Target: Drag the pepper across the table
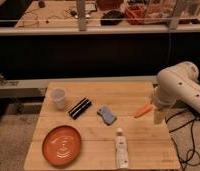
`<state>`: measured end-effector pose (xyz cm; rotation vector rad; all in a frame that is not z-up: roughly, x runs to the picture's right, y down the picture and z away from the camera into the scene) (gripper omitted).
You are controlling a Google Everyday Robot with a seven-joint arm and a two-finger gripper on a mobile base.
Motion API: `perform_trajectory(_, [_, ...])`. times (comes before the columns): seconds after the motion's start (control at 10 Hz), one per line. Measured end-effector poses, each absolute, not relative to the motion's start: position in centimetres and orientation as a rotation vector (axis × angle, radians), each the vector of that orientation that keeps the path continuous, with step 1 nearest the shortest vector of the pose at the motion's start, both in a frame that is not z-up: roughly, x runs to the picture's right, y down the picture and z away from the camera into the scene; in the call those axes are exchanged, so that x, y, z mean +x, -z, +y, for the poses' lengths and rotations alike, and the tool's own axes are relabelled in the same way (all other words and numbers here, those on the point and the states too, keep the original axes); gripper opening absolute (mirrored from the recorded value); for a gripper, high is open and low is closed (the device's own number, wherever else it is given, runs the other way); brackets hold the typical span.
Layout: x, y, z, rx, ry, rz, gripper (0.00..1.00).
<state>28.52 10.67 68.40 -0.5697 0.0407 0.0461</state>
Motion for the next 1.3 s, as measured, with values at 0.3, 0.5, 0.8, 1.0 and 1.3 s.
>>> perform_trajectory(0.3, [28.5,-68.4,10.7,-0.570,-0.046,0.041,0.80])
perform_trajectory(0.5, [28.5,-68.4,10.7,-0.570,-0.046,0.041,0.80])
perform_trajectory(0.8, [28.6,-68.4,10.6,-0.568,-0.042,0.042,0.80])
perform_trajectory(1.0, [28.1,-70.1,10.1,-0.561,0.044,0.036,0.80])
perform_trajectory(1.3, [27.9,-71.3,9.8,-0.556,0.101,0.031,0.80])
